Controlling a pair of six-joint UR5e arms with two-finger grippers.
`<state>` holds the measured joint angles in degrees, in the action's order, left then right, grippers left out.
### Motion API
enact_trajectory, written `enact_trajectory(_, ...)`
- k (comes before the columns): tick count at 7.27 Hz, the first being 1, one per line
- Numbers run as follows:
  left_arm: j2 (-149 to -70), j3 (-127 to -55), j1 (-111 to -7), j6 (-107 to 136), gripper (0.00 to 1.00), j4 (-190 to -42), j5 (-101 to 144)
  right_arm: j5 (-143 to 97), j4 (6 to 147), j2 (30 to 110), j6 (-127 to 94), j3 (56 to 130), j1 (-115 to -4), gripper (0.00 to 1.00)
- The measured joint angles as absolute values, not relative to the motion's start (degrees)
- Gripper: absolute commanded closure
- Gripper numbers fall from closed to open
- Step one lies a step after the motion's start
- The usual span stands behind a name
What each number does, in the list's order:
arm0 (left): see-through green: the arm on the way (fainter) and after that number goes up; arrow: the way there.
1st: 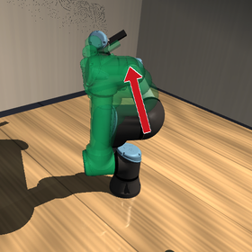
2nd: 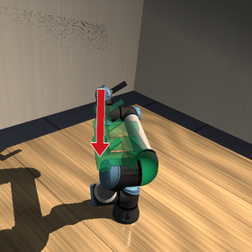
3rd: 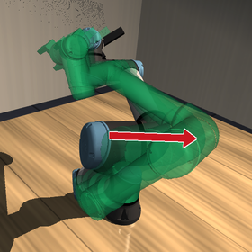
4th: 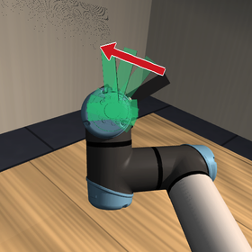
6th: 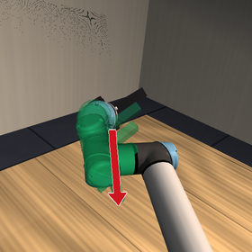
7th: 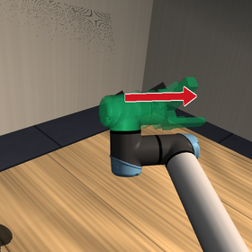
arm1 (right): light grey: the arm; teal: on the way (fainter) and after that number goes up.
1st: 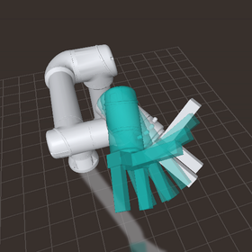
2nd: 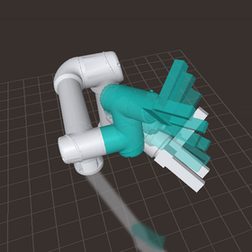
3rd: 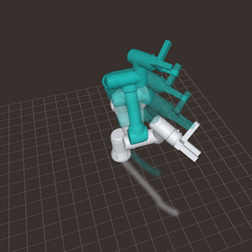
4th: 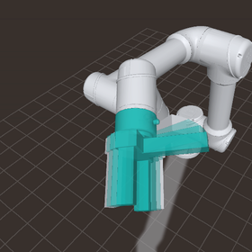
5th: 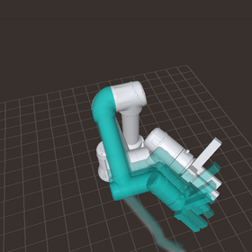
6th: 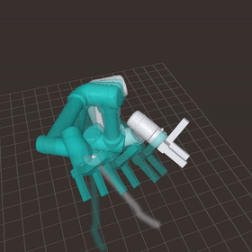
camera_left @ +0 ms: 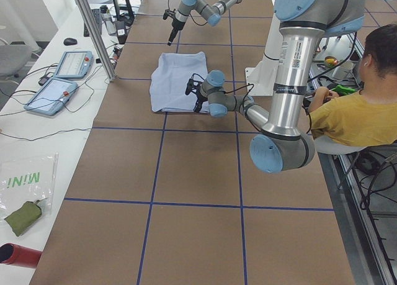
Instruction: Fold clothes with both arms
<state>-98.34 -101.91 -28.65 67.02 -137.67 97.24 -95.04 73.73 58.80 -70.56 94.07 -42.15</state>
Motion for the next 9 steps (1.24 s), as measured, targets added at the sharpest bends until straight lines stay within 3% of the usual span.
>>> enact_trajectory(1, -97.6, -101.8, -27.2, 68.4, 0.32, -138.5, 96.0, -95.0, 73.7, 58.8, -70.6, 94.2, -42.1, 0.00)
enact_trajectory(2, -97.3, -101.7, -26.1, 69.5, 0.45, -138.8, 95.2, -94.9, 73.7, 58.8, -70.7, 94.2, -42.0, 0.00)
enact_trajectory(5, -97.2, -101.5, -23.9, 70.7, 0.48, -138.9, 94.2, -94.8, 73.7, 58.8, -70.8, 94.3, -41.8, 0.00)
enact_trajectory(6, -97.1, -101.5, -23.7, 70.7, 0.54, -138.8, 94.1, -94.8, 73.7, 58.8, -70.8, 94.3, -41.8, 0.00)
enact_trajectory(7, -97.0, -101.4, -23.7, 70.7, 0.91, -138.8, 94.1, -94.8, 73.7, 58.8, -70.8, 94.3, -41.8, 0.00)
enact_trajectory(8, -96.8, -101.4, -23.7, 70.7, 1.00, -138.7, 94.0, -94.7, 73.7, 58.8, -70.8, 94.3, -41.8, 0.00)
enact_trajectory(9, -96.5, -101.5, -23.7, 70.7, 1.00, -138.7, 93.7, -94.7, 73.7, 58.8, -70.8, 94.3, -41.8, 0.00)
